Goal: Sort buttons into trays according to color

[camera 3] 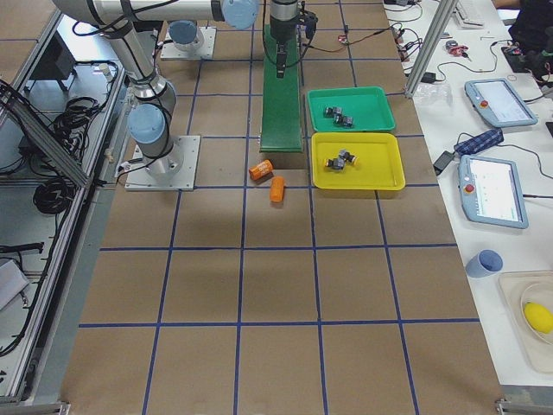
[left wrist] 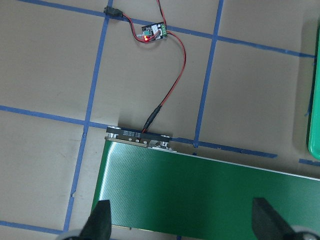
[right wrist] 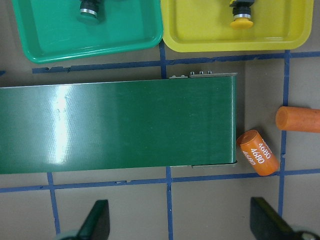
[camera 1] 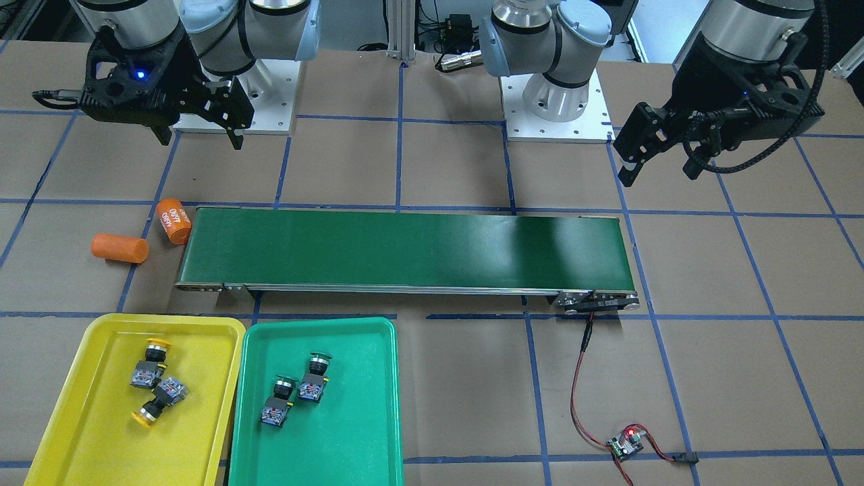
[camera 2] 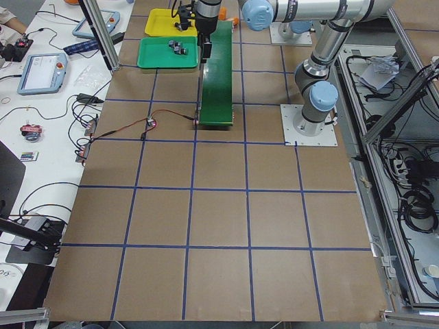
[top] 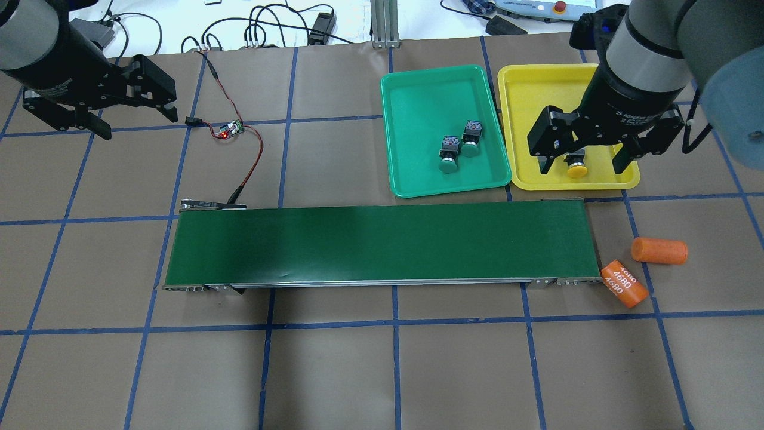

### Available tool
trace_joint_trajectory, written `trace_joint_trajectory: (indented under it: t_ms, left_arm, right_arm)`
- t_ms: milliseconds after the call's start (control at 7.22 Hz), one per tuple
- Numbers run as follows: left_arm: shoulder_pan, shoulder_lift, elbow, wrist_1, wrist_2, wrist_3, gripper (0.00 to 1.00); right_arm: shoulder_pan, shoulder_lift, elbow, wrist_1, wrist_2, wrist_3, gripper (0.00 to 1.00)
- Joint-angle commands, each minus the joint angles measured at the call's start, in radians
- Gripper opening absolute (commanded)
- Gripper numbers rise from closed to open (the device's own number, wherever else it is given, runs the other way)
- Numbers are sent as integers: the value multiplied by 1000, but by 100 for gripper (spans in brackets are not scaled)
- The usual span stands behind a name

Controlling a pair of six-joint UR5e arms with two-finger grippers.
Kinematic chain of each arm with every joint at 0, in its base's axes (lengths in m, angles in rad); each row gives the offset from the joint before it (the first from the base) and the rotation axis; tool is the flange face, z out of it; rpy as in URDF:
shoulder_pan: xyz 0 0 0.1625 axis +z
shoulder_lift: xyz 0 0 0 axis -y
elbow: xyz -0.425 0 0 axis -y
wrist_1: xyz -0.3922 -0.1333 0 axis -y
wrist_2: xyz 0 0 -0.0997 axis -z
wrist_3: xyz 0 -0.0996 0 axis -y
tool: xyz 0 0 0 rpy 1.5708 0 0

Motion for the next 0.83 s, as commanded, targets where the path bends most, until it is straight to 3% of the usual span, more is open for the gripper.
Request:
trace_joint_trajectory:
  t_ms: [0,693]
  left_arm:
    - [16,-55,10,2,-6,-5,100]
    - [58,-87,17,-60,-14,4,100]
  right_arm:
    - [0,-3,1,2,-1,-9,100]
    - [0,-5,0,-3,0,-12,100]
